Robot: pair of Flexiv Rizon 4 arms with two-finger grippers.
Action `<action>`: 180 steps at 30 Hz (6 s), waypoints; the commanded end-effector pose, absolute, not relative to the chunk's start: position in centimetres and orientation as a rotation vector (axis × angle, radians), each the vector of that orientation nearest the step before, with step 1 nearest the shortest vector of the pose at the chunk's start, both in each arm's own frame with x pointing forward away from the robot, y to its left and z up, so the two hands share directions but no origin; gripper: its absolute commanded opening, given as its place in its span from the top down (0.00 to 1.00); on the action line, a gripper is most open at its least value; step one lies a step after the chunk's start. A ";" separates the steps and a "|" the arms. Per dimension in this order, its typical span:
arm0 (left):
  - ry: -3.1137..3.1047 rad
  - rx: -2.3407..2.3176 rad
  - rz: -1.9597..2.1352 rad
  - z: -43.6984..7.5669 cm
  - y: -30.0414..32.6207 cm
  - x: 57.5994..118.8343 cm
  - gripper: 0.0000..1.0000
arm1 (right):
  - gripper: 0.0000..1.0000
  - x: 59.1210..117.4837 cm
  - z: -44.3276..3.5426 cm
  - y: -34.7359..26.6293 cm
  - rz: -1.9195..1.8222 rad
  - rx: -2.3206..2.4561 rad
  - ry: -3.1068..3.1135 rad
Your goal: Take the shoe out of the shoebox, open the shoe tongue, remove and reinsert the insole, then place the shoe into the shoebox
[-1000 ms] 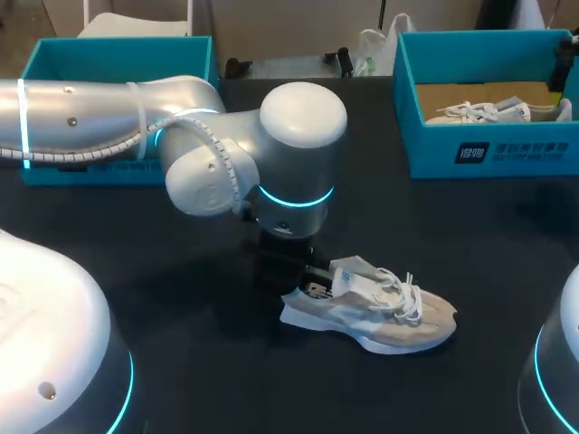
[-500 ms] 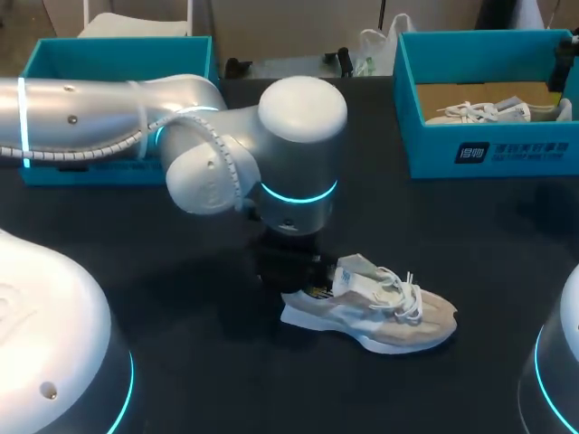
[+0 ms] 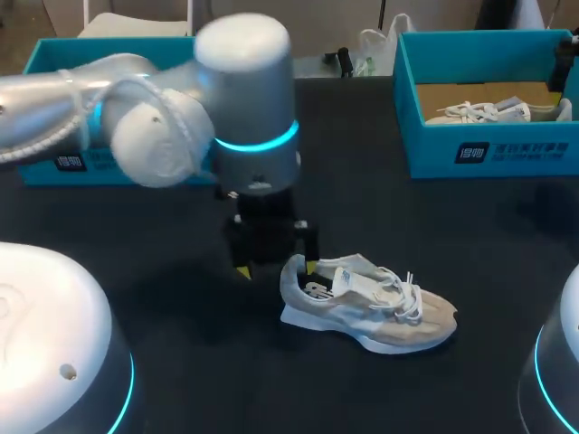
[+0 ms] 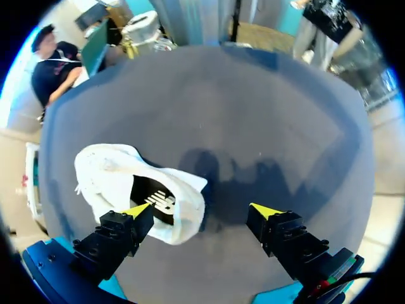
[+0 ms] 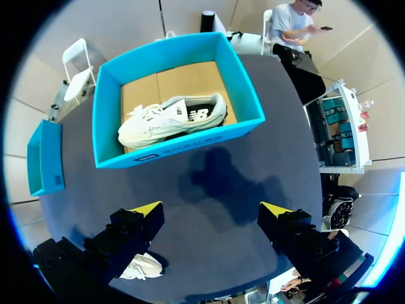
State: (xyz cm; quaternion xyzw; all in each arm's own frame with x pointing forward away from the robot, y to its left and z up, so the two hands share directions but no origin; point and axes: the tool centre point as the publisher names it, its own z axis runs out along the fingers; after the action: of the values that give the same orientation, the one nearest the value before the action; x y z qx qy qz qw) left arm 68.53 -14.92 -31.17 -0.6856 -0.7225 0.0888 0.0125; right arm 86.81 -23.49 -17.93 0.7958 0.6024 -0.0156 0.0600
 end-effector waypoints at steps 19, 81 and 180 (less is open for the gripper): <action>-2.597 -1.494 1.174 -28.7 -5.6 67.4 0.00 | 0.00 86.7 -18.0 -23.5 -0.046 2.408 1.822; -2.359 0.040 1.979 -39.0 -5.6 68.9 0.00 | 0.00 86.7 -18.0 -23.5 -0.046 2.408 1.822; -2.174 -0.325 1.819 -41.6 -19.5 70.3 0.00 | 0.00 86.7 -18.0 -23.5 -0.046 2.408 1.822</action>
State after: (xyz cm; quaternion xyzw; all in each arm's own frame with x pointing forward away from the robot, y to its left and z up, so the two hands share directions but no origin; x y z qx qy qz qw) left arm 69.92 -18.82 -41.21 -0.1105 -0.7557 0.6305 0.1385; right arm 86.81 -23.48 -17.93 0.7957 0.6025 -0.0156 0.0601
